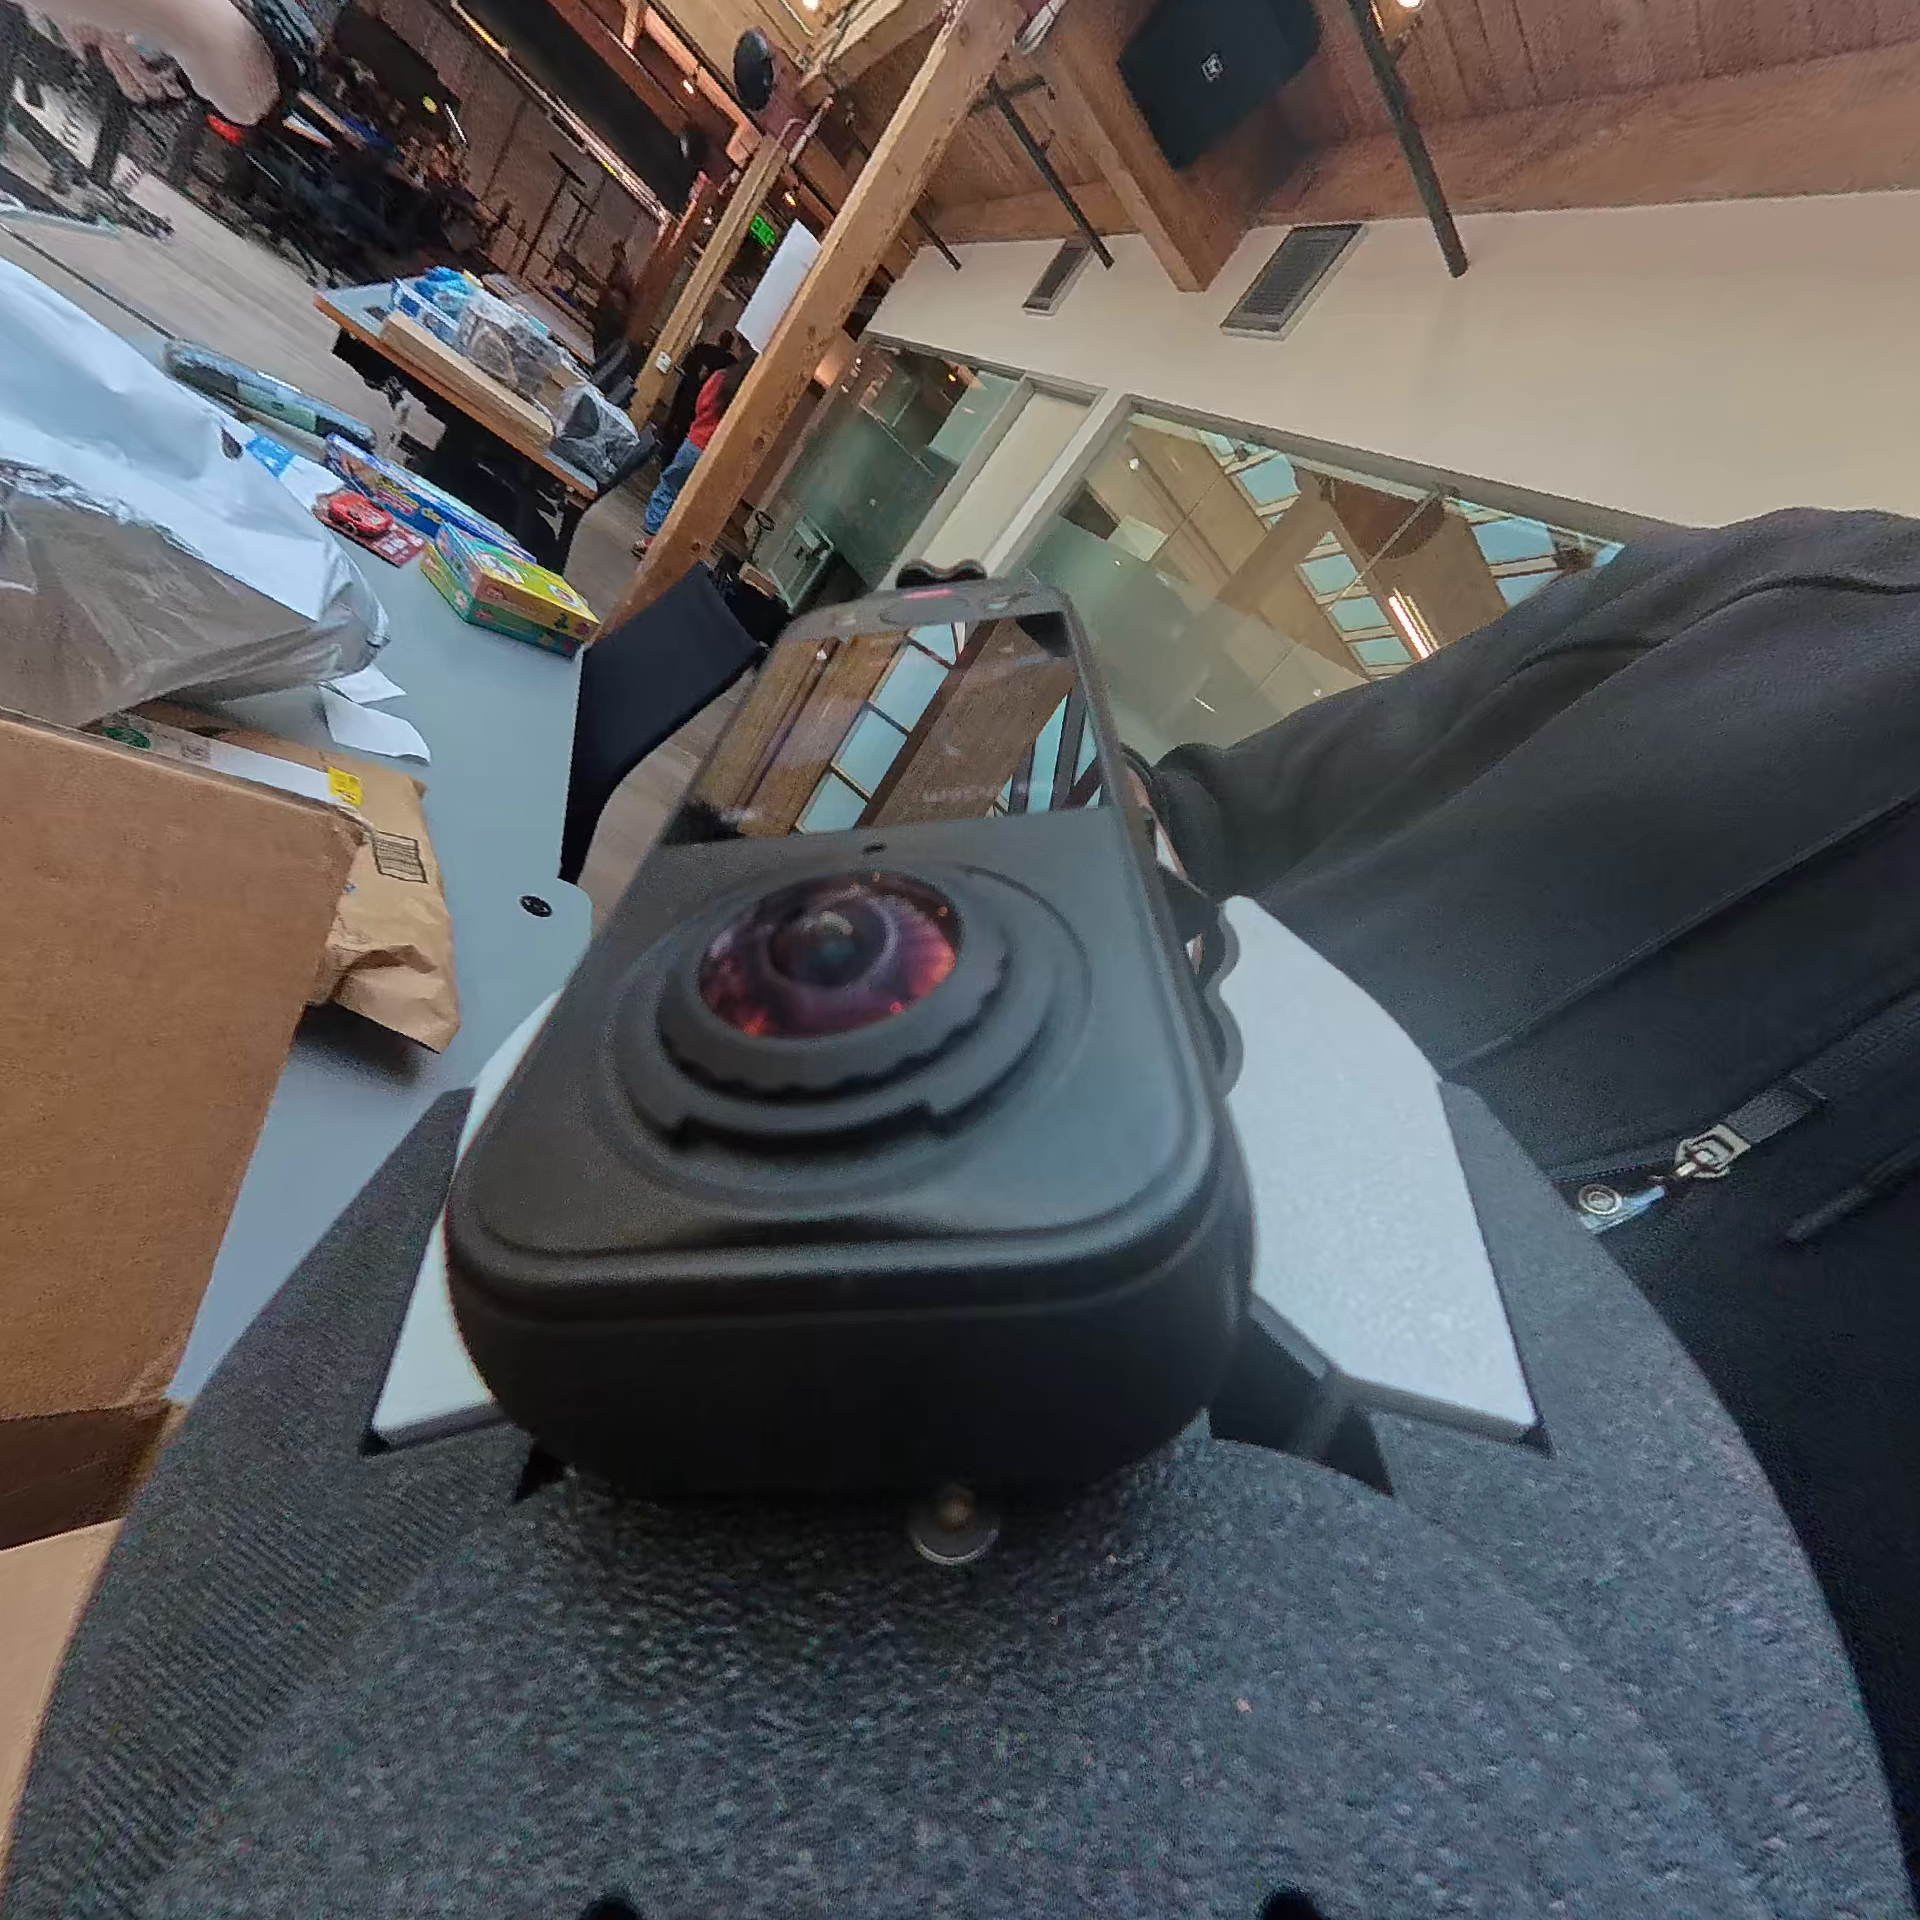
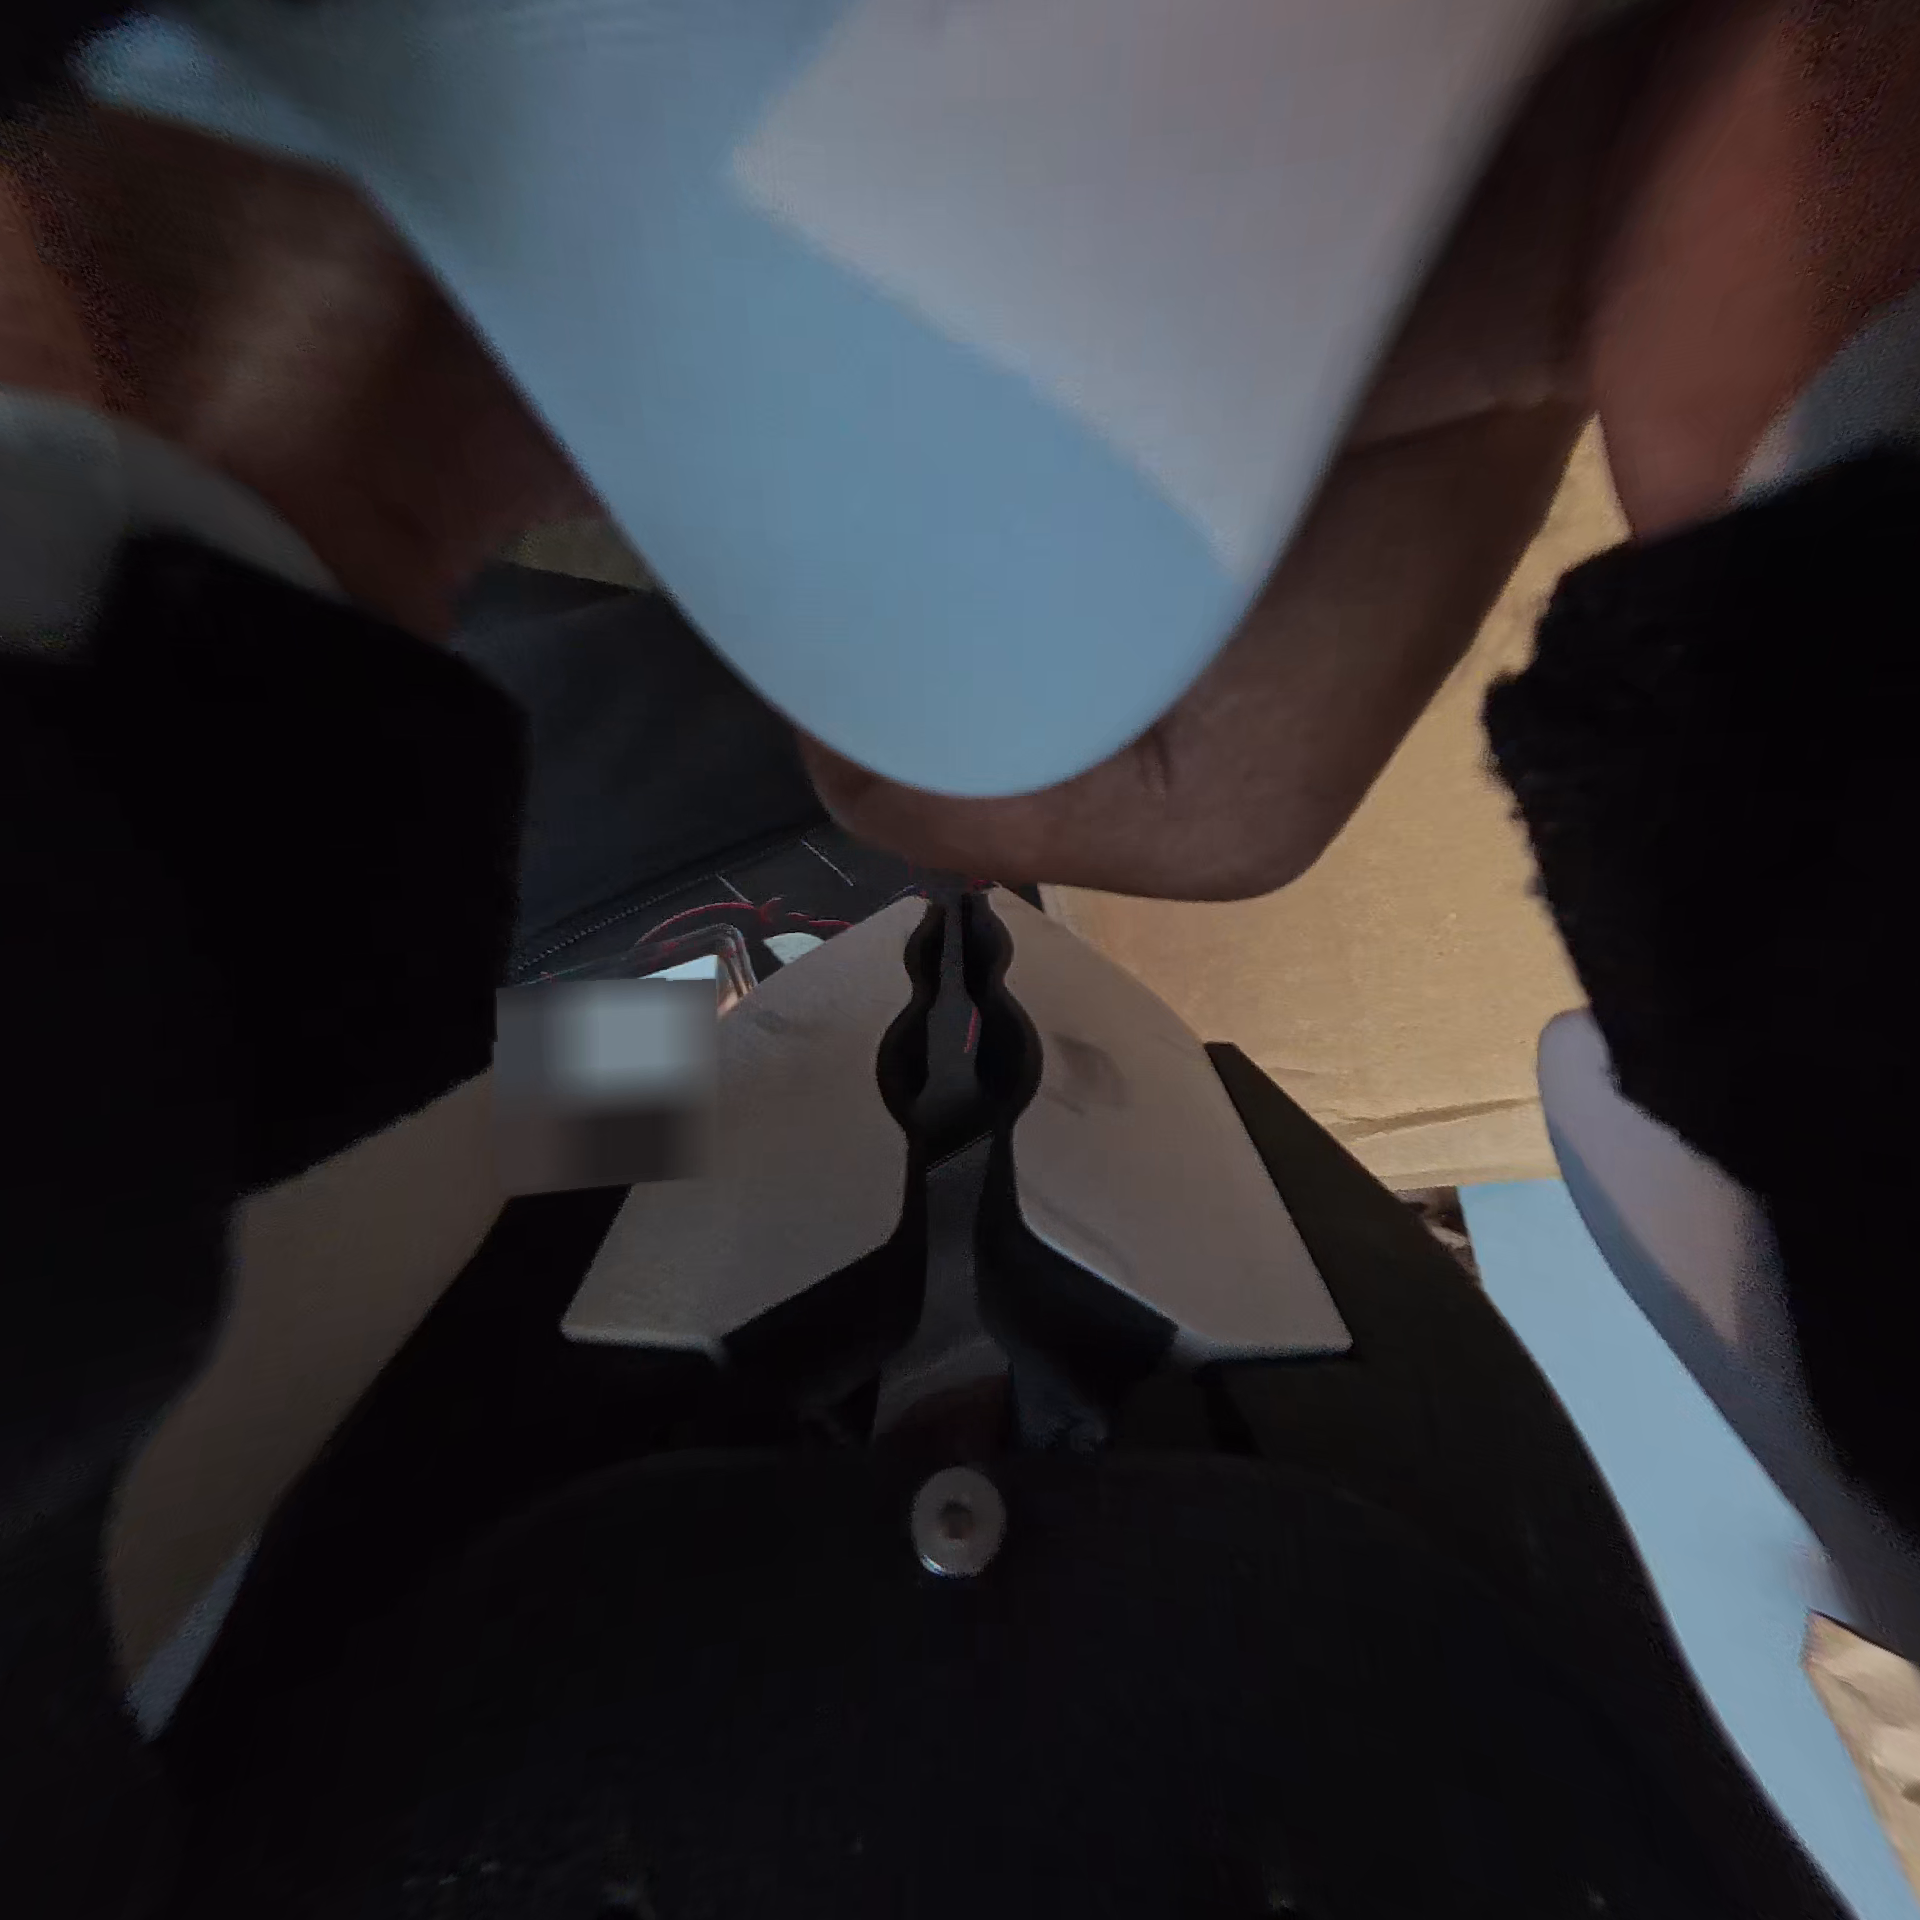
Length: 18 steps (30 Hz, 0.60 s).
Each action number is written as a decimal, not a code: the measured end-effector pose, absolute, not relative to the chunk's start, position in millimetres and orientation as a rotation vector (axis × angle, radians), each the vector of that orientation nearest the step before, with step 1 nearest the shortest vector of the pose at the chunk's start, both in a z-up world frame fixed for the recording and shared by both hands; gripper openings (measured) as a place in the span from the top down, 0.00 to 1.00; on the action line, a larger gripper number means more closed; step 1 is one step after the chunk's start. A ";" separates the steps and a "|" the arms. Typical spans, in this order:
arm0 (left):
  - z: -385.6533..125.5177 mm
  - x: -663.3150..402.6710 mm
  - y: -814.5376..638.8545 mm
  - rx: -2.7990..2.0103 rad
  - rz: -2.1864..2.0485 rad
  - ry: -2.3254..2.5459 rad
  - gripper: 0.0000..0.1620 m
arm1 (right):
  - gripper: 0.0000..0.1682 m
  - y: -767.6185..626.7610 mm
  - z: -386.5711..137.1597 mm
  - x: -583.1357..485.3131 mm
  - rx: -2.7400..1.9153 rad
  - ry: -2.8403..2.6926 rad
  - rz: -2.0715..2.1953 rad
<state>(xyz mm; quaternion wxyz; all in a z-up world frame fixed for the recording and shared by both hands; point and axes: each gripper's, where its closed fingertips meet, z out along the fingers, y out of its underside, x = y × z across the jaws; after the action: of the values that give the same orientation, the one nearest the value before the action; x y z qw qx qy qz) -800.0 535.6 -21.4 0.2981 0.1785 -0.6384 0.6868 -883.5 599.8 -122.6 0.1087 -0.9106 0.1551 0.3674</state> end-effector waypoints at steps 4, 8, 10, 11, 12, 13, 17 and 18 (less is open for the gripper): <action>-30.7 -795.2 536.8 0.507 1.910 -1.823 0.45 | 0.92 597.9 -137.7 -873.4 -2.725 0.279 0.947; -24.5 -797.7 539.4 0.466 1.981 -1.838 0.45 | 0.81 597.4 -140.6 -867.0 -2.779 0.241 0.832; -22.1 -798.9 540.8 0.449 2.004 -1.833 0.45 | 0.84 599.1 -141.9 -863.7 -2.791 0.229 0.781; -21.3 -798.4 541.7 0.444 2.026 -1.839 0.46 | 0.84 599.2 -142.9 -861.6 -2.799 0.214 0.754; -21.6 -798.5 541.3 0.444 2.030 -1.855 0.46 | 0.85 599.0 -143.8 -860.3 -2.801 0.192 0.735; -22.3 -797.8 541.0 0.447 2.037 -1.884 0.46 | 0.86 598.7 -144.4 -859.1 -2.802 0.165 0.727; -22.3 -793.3 541.3 0.506 2.013 -1.865 0.46 | 0.75 600.3 -142.3 -860.4 -2.777 0.152 0.782; -23.9 -793.2 540.5 0.523 1.996 -1.869 0.46 | 0.71 600.8 -143.5 -861.2 -2.767 0.149 0.788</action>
<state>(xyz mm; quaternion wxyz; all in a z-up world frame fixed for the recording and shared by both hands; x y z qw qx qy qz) -793.2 540.5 -23.9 0.1780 0.1848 -0.6607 0.7054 -861.2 600.8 -143.5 0.1302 -0.9523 0.0512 0.2712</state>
